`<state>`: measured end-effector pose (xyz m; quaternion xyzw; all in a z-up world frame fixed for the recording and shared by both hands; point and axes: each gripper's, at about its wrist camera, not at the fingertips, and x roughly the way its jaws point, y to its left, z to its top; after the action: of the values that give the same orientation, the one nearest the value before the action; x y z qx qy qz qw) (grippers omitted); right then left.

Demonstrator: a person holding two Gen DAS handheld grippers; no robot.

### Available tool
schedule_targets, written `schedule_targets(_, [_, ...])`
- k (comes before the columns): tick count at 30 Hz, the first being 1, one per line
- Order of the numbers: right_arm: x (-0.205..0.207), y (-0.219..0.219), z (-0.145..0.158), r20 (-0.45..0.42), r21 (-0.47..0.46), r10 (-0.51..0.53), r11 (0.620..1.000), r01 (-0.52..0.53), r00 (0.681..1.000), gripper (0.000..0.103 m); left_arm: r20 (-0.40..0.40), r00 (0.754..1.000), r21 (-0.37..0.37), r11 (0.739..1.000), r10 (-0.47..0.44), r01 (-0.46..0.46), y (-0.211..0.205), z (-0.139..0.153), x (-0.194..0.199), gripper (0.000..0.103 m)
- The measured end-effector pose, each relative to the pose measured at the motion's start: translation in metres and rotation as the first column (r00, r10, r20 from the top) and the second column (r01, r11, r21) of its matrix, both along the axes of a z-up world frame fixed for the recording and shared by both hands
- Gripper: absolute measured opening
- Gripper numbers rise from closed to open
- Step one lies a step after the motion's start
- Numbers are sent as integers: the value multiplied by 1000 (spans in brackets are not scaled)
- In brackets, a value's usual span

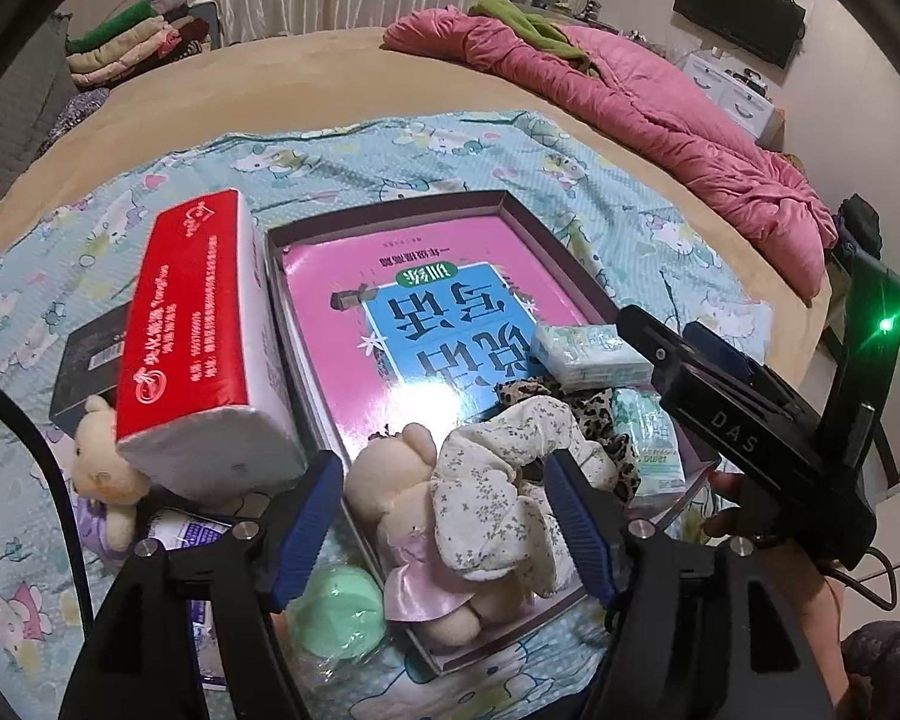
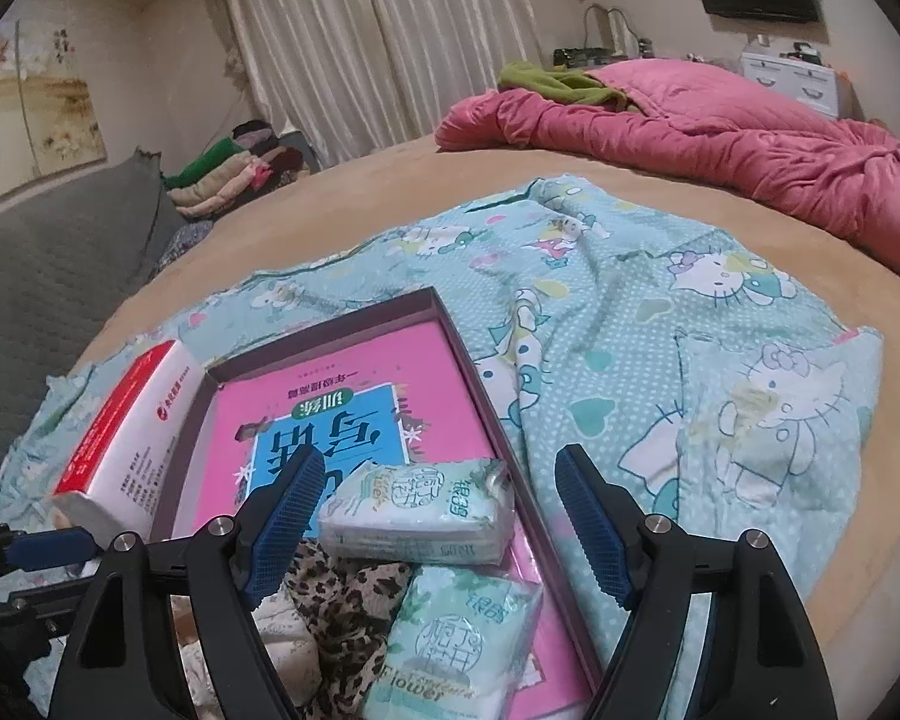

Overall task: Organize soft objects
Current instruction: 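Open both tools to release the scrunchie and tissue pack in the tray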

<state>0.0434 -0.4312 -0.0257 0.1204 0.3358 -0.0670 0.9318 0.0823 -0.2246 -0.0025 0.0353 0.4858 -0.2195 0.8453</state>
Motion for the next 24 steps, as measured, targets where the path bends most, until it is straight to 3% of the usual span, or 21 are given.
schedule_targets(24, [-22, 24, 27, 27, -38, -21, 999, 22, 999, 81, 31, 999, -32, 999, 8, -7, 30, 17, -18, 83])
